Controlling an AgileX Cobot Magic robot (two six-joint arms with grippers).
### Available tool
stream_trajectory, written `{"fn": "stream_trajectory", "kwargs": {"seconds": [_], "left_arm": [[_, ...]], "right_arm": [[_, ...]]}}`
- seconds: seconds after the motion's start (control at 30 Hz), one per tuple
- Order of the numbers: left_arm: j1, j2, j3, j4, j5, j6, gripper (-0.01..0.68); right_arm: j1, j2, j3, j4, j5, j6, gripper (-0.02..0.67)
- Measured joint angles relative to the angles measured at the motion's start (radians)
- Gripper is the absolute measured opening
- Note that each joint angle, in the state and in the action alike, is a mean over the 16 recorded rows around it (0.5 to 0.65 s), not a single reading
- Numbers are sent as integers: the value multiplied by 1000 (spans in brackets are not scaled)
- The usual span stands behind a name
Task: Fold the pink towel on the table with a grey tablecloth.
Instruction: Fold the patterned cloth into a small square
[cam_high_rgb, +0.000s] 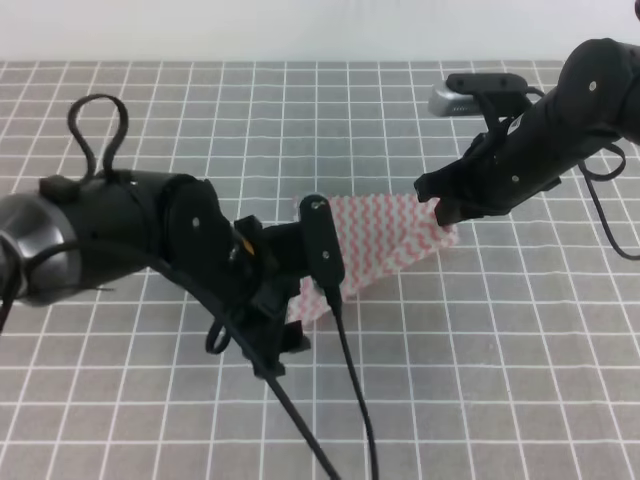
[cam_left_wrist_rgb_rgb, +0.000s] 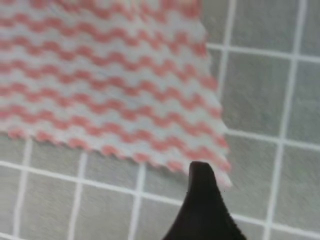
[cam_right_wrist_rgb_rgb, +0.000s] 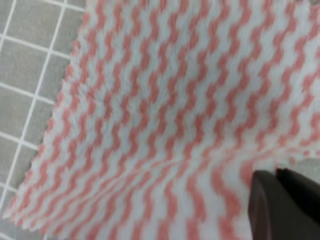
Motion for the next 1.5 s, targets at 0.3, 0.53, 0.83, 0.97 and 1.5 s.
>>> {"fn": "stream_trajectory", "kwargs": {"seconds": [0.3, 0.53, 0.83, 0.97, 1.5], "left_arm": [[-20, 50, 0, 37, -102, -24, 458], [-20, 90, 0, 44, -163, -29, 458], [-20, 118, 0, 43, -258, -41, 331], [-20, 121, 0, 43, -307, -54, 216], [-18, 143, -48, 43, -423, -192, -2]], "right_arm": [[0, 1, 0, 2, -33, -13, -16], [0, 5, 0, 1, -52, -17, -15], [-1, 7, -1, -20, -67, -17, -16], [-1, 7, -1, -41, -64, -17, -16], [-1, 5, 0, -113, -18, -15, -15]]}}
